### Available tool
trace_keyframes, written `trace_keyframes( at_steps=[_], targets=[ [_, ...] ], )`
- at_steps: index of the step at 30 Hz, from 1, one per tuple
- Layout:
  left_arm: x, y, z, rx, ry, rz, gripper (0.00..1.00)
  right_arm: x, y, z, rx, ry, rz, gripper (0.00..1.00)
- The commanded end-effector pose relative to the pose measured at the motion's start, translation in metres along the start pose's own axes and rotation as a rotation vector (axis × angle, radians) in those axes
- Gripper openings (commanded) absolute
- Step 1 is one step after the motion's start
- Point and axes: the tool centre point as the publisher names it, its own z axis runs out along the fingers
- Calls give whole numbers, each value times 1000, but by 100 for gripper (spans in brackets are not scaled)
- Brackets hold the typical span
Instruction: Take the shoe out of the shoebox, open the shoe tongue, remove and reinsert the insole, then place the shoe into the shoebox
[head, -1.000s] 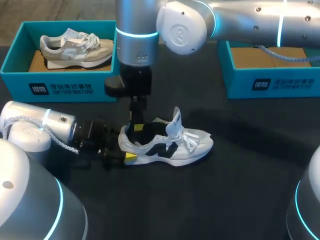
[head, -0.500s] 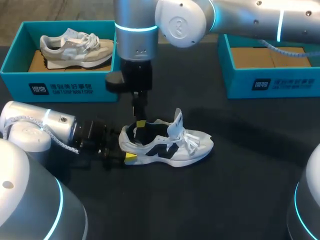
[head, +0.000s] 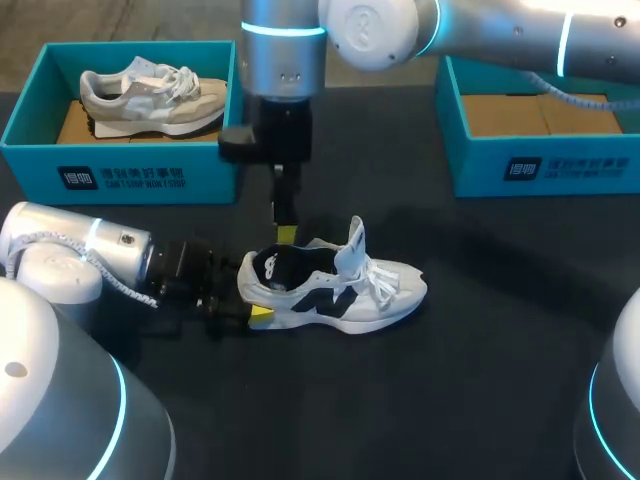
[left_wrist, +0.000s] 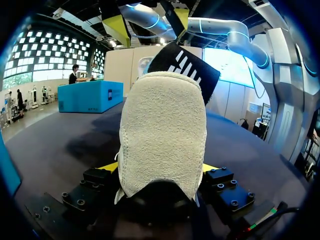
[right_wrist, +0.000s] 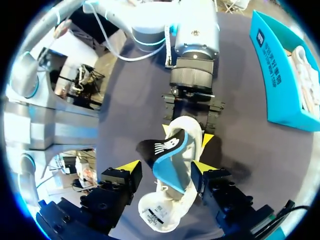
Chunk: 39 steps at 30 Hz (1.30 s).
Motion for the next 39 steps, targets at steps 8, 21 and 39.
trace_keyframes(
  at_steps=[8, 21, 39],
  targets=[
    [0, 4, 1, 0, 0, -1, 0, 7, -2, -4, -45, 134, 65, 61],
    [0, 4, 1, 0, 0, -1, 0, 19, 0, 14, -120, 223, 115, 70],
    [0, 4, 1, 0, 0, -1, 0, 24, 5, 26, -162, 252, 125, 79]
  ],
)
